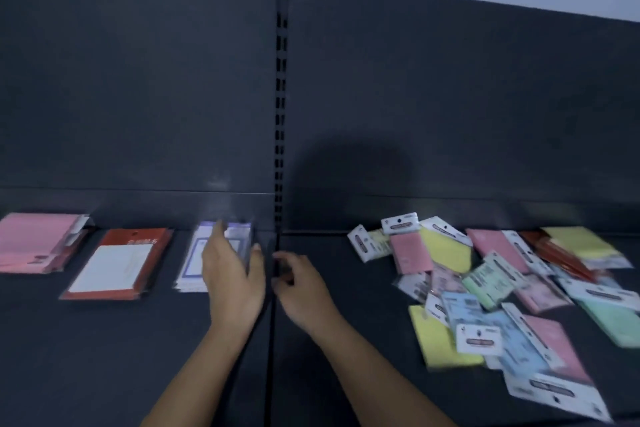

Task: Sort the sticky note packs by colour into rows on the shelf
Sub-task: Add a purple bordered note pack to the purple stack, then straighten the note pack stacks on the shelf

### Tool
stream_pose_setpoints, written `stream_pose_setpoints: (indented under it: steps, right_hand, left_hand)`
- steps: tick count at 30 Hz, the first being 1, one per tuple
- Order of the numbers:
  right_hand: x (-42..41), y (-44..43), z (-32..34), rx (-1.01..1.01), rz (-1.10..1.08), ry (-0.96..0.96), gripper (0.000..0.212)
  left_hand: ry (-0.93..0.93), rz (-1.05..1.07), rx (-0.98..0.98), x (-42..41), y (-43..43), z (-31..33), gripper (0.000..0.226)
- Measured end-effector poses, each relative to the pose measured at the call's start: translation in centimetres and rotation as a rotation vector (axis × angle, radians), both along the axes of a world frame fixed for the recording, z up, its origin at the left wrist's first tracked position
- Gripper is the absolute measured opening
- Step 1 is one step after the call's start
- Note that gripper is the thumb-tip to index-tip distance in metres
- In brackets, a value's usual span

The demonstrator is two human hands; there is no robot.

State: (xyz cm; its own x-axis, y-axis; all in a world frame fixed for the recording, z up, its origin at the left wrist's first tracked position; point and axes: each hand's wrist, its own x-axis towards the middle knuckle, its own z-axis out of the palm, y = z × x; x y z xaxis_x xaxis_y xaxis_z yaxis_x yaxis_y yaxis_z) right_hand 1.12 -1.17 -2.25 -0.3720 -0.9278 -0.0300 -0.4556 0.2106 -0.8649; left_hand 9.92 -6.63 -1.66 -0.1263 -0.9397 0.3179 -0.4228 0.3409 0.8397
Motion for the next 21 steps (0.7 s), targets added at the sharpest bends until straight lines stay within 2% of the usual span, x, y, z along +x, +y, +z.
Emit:
stream_pose_setpoints:
  steps: [3, 7, 11, 16, 18, 21]
  right_hand:
    - [-3.2, 3.3, 0.2, -0.058, -0.085, 0.071, 0.023]
    - [-7.8, 9.0, 1.0, -0.198, -0.363, 0.104, 0.039]
    - [-12.5, 14.0, 1.5, -0.233, -0.521, 0.1, 0.04]
    - [-19.4, 18.5, 1.7, -0.152, -0.663, 0.133, 0.035]
    - [-22.8, 19.8, 1.8, -0.112, -0.695, 0.154, 0.034]
    - [-27.9, 20.3, 1.7, -0.027, -0.738, 0.18, 0.033]
  left_hand:
    - [0.002, -0.227, 0.023, -4.6, 3.5, 0.6, 0.057]
    - [-0.08, -0.437, 0.063, -9.3, 7.9, 0.3, 0.053]
    - [-0.197, -0.561, 0.174, -12.4, 11.0, 0.2, 0.042]
    - [-0.223, -0.529, 0.299, -16.2, 11.2, -0.7, 0.025]
    - [-0.197, -0.46, 0.381, -17.9, 10.7, -1.1, 0.02]
    - [-0.269, -0.307, 0.414, -20.0, 10.0, -1.5, 0.021]
